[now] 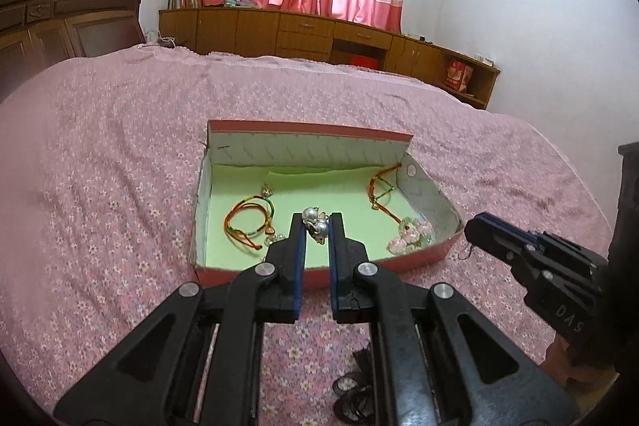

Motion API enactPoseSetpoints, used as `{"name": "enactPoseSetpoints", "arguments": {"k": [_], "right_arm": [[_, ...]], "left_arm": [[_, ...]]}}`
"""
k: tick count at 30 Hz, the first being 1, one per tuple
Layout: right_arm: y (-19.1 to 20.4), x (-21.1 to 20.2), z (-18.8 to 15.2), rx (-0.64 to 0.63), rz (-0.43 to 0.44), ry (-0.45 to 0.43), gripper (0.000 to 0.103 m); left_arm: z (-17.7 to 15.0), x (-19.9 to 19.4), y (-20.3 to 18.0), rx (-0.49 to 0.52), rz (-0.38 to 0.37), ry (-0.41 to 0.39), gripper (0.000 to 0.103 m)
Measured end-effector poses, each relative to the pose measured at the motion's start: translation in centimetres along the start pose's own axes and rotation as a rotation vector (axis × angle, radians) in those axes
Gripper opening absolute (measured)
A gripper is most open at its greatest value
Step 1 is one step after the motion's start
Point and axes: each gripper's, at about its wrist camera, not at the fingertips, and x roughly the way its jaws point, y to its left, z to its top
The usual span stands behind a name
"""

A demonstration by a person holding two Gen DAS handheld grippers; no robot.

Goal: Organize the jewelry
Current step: 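Carry both earrings into the pink box with both tools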

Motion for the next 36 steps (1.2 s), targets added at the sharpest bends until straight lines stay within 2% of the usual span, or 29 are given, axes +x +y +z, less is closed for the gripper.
{"name": "enactPoseSetpoints", "arguments": {"k": [9,15,24,36], "right_arm": [[-0.6,2.1,1.4,0.043,-0.006,-0.044,0.011],[-1.2,4.2,1.7,0.05,-0.025,-0.037,0.011],[-3.0,8.4,0.9,0.06,-0.065,0.041,0.011],[-4.2,12.1,-0.2,0.079,-0.062,0.159,0.011]], "left_arm": [[0.5,1.8,0.4,0.02,0.037,-0.047,0.002],[0.7,3.1,1.1,0.023,0.06,-0.058,0.002],[0.0,5.9,2.1,0.014,0.08,-0.006,0.002],[-0.8,8.5,2.7,0.011,0.078,0.078,0.002]]}}
